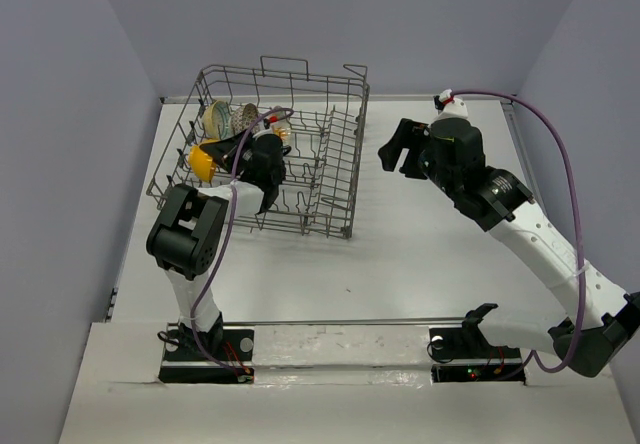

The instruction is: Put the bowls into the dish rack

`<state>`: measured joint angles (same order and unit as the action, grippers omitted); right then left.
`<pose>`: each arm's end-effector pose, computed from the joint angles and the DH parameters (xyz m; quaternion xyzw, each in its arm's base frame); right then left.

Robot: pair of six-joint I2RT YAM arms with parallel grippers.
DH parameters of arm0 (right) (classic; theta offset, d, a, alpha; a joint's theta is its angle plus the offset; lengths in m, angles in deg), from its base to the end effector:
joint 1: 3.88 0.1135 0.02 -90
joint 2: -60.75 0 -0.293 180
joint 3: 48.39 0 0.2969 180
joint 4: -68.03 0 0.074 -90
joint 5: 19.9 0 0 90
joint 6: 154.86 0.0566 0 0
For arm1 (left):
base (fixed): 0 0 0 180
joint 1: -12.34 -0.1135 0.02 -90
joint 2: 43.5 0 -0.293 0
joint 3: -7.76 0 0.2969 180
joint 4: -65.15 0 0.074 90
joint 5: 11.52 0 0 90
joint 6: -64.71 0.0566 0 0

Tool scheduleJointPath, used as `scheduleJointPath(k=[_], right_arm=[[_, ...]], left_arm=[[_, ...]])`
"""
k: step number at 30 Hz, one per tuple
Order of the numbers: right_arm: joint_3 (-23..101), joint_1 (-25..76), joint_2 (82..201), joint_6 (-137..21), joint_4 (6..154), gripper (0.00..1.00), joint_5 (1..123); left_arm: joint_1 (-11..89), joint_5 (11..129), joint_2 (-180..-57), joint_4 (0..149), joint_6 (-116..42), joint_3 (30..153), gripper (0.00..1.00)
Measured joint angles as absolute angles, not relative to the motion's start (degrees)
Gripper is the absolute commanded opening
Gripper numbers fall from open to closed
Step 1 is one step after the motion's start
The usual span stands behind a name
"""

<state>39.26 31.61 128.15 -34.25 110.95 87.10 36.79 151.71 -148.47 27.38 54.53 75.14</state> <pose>0.2573 0.1631 0.4374 0.0468 0.8259 0.1959 0.5266 0.4059 -0.1250 0.2157 0.1881 0.6813 0.6370 0.3077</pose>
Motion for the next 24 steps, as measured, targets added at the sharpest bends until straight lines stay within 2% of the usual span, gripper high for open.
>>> scheduleJointPath(k=[19, 24], right_arm=[[39.15, 31.61, 127.49, -34.25, 110.95, 0.77, 87.25], [38.82, 31.61, 127.43, -34.27, 110.95, 0.77, 87.25]], left_arm=[[38.38, 152.61, -151.33, 38.92, 44.49, 75.84, 0.24], [38.56, 153.0, -151.33, 44.6, 39.88, 77.57, 0.29]])
